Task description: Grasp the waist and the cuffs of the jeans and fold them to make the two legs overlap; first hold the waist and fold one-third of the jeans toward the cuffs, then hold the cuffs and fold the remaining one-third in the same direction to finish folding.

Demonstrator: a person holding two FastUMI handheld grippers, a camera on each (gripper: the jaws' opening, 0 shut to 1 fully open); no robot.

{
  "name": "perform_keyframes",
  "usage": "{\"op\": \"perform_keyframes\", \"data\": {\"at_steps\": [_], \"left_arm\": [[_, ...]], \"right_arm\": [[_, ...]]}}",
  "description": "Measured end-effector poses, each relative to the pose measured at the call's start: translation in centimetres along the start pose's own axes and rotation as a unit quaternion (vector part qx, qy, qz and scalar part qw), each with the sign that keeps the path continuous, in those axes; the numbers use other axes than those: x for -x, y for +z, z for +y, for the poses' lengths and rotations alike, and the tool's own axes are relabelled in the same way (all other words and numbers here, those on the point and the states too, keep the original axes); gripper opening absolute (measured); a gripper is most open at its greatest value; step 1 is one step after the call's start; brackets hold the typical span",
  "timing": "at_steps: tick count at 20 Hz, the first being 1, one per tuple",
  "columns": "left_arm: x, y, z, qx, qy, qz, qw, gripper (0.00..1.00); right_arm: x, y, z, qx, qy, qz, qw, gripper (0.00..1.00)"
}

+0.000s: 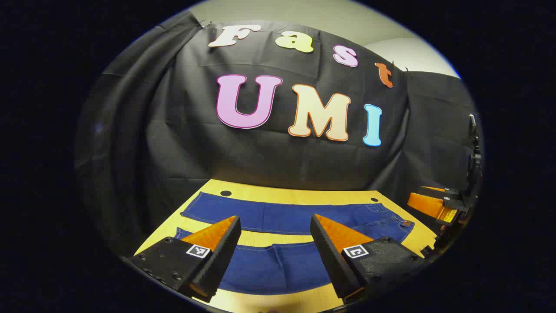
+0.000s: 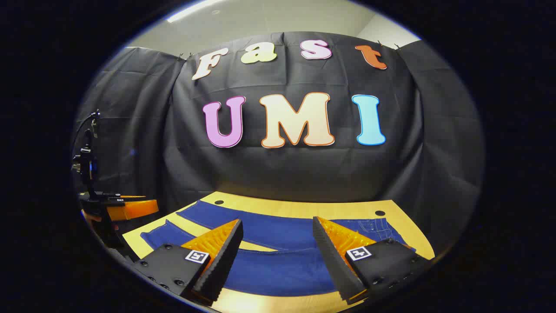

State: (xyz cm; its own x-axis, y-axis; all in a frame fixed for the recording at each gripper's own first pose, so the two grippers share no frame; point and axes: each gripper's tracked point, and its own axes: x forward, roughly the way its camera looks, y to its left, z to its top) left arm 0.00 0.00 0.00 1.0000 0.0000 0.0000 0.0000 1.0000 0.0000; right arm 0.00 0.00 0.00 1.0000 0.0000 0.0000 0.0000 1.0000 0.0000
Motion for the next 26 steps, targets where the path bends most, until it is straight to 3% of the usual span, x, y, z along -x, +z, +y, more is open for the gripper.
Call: {"op": "perform_keyframes", "data": {"at_steps": [15,22,26], "left_arm": [[1.1,-3.0,0.5,-0.007,-0.008,0.035,0.999,0.95],[2.0,-8.8,1.3,-0.031,-0.071,0.122,0.989,0.95],[3.5,-12.4,3.7,-0.077,-0.114,0.188,0.972,0.95]], "right_arm": [[0.7,-1.2,-1.3,-0.022,-0.024,0.01,0.999,0.99],[2.4,-3.4,-3.0,-0.008,-0.046,0.039,0.998,0.99],[3.9,-4.9,-4.2,0.011,-0.063,0.062,0.996,0.99]]}}
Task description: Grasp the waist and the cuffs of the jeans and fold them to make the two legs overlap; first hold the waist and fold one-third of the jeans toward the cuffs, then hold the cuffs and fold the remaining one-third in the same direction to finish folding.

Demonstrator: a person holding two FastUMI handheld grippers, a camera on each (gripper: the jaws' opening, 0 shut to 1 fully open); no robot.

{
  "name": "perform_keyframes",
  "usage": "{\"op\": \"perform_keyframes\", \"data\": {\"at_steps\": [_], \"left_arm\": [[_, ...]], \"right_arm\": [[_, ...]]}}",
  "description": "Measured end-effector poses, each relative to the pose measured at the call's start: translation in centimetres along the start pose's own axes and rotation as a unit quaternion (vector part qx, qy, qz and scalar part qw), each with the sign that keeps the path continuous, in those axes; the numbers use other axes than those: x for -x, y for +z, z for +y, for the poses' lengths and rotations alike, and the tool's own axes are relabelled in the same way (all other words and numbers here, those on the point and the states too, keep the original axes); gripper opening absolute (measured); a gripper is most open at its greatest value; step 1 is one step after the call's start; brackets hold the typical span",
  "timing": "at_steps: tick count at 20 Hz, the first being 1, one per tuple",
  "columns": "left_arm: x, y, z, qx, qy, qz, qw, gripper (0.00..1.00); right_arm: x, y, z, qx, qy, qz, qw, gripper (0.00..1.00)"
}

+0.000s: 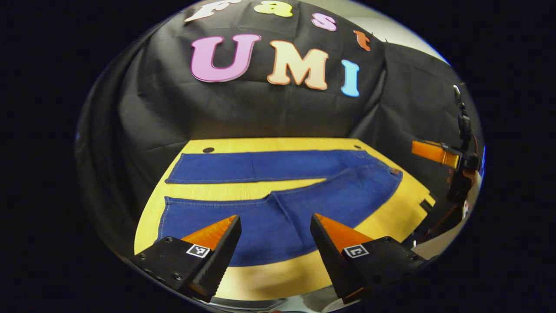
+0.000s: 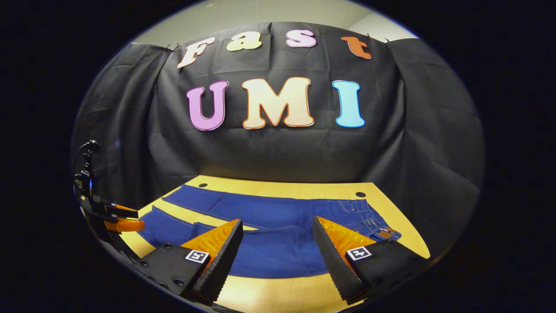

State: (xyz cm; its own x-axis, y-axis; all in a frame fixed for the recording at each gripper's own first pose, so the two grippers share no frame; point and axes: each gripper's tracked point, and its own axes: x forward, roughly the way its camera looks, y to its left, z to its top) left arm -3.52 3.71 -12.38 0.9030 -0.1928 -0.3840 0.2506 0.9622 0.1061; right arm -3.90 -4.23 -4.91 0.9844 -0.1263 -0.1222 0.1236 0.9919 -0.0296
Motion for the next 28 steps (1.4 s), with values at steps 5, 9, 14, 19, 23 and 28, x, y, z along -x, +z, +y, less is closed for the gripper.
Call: {"op": "perform_keyframes", "data": {"at_steps": [5,9,14,19,23,28], "left_arm": [[0.1,-4.7,3.2,-0.087,-0.043,0.103,0.99,0.95],[0.3,-7.9,4.8,-0.124,-0.078,0.178,0.973,0.95],[0.3,-10.2,8.6,-0.196,-0.076,0.253,0.944,0.94],[0.1,-11.5,10.0,-0.228,-0.085,0.299,0.923,0.89],[-0.2,-12.2,10.4,-0.228,-0.087,0.316,0.917,0.87],[-0.1,-13.6,10.9,-0.244,-0.093,0.346,0.901,0.85]], "right_arm": [[0.8,-1.3,-0.9,0.015,-0.012,0.016,1.0,0.99],[1.3,-2.5,-1.3,0.03,-0.017,0.026,0.999,0.99],[1.4,-3.5,-1.3,0.028,-0.019,0.036,0.999,0.99],[1.2,-3.7,-1.6,0.026,-0.025,0.041,0.999,0.99],[1.1,-3.9,-2.5,0.016,-0.034,0.046,0.998,0.99],[0.7,-4.0,-4.0,0.018,-0.051,0.049,0.997,0.99]]}}
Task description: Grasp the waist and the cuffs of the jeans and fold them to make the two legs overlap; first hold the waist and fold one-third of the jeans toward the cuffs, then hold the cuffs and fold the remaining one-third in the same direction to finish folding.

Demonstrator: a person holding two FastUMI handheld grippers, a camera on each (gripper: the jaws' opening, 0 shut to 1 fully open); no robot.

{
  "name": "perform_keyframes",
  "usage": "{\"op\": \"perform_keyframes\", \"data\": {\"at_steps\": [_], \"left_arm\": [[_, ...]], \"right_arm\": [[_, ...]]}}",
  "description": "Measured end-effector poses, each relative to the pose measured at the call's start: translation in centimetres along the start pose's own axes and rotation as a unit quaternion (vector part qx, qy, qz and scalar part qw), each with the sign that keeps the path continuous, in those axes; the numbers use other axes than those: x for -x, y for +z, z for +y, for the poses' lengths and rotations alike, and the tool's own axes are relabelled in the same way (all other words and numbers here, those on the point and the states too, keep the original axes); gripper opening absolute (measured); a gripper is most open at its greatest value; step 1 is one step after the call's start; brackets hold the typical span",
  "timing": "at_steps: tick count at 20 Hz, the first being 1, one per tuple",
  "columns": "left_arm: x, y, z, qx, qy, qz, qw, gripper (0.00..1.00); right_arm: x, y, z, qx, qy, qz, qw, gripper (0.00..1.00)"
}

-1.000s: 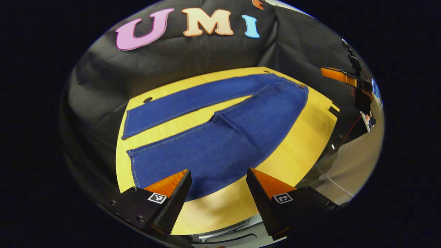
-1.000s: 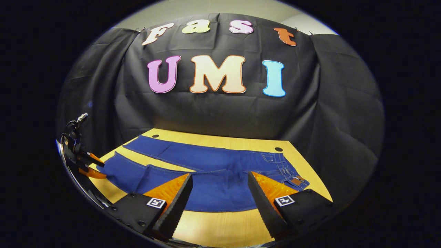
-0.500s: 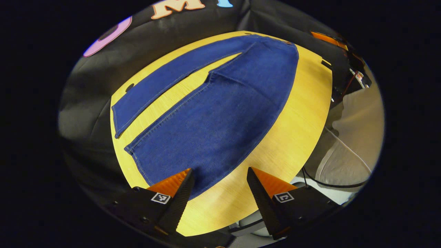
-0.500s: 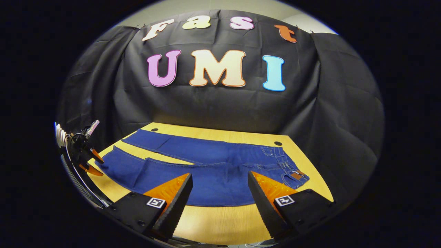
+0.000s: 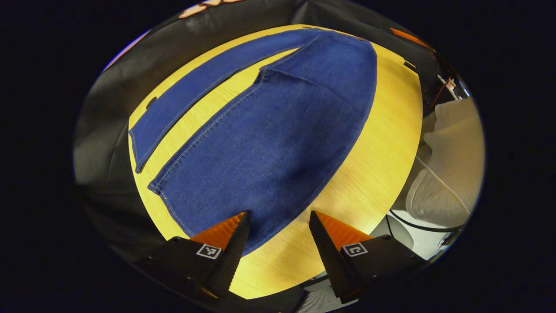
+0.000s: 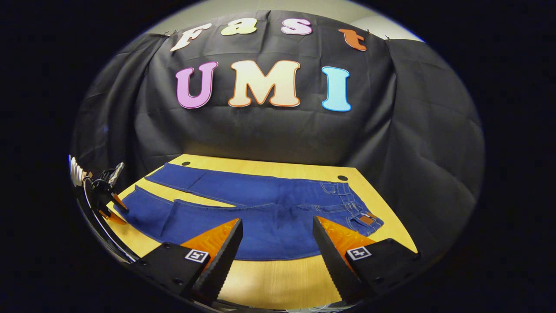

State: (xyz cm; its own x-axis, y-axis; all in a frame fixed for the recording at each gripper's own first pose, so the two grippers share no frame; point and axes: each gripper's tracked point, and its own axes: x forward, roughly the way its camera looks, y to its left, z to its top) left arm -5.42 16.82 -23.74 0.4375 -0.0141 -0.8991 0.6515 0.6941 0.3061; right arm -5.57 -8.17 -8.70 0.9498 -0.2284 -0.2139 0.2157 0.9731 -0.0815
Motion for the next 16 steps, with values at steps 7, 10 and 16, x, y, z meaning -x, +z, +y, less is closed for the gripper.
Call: {"op": "perform_keyframes", "data": {"at_steps": [7,10,16], "left_arm": [[-0.7,0.0,0.3,0.041,-0.036,0.028,0.998,0.83],[-0.8,0.1,0.4,0.025,-0.042,0.039,0.998,0.83],[-0.9,0.5,0.8,0.039,-0.028,0.052,0.998,0.63]], "right_arm": [[-0.9,-0.4,-0.8,-0.001,-0.006,0.011,1.0,0.99],[-1.3,-0.2,-0.7,-0.002,-0.003,0.012,1.0,0.99],[-2.0,0.2,-1.9,-0.009,0.011,0.016,1.0,0.99]]}}
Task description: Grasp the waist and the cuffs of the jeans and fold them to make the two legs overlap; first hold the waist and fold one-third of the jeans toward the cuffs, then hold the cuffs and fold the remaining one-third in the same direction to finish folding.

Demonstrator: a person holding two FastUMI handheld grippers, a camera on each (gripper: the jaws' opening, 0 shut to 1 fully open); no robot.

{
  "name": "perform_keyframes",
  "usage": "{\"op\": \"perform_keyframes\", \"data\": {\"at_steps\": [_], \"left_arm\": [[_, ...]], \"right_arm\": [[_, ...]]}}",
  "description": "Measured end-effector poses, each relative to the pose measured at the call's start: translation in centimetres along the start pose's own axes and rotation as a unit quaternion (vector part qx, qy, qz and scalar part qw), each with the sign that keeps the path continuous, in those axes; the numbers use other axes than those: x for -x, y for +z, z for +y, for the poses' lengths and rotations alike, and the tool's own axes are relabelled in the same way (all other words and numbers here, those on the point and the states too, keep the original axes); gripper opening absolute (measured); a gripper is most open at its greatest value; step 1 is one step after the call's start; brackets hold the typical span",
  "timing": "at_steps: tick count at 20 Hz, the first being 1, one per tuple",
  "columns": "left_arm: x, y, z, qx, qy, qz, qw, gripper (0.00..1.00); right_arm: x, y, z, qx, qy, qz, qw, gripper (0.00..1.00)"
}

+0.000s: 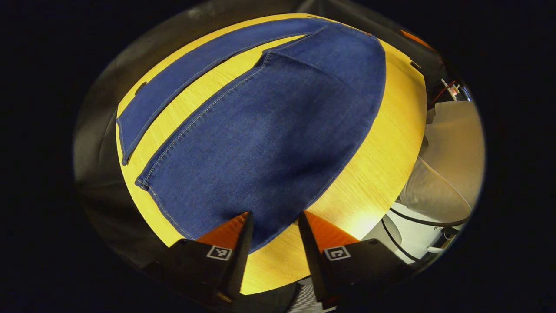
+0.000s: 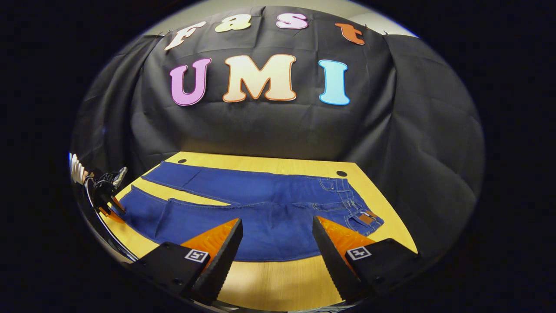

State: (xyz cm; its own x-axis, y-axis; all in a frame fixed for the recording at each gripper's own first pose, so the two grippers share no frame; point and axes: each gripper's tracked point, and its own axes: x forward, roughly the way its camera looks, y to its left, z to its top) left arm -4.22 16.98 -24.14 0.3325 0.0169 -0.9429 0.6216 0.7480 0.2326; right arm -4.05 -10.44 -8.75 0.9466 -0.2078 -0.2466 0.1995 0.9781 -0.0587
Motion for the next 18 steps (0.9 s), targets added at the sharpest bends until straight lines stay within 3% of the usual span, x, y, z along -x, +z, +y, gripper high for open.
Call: {"op": "perform_keyframes", "data": {"at_steps": [4,9,13,18], "left_arm": [[0.0,0.6,0.3,-0.025,0.033,-0.007,0.999,0.0],[0.1,0.7,0.1,-0.014,0.031,0.005,0.999,0.0],[-0.2,0.7,0.3,-0.006,0.039,0.005,0.999,0.0],[-0.1,0.9,0.3,0.009,0.044,0.004,0.999,0.0]], "right_arm": [[-0.8,0.6,-1.7,-0.01,0.011,0.001,1.0,0.99],[-2.4,-0.7,-3.0,-0.001,0.051,0.031,0.998,0.99],[-3.8,-3.5,-5.2,0.043,0.081,0.083,0.992,0.99],[-5.8,-8.3,-8.1,0.145,0.135,0.189,0.962,0.99]]}}
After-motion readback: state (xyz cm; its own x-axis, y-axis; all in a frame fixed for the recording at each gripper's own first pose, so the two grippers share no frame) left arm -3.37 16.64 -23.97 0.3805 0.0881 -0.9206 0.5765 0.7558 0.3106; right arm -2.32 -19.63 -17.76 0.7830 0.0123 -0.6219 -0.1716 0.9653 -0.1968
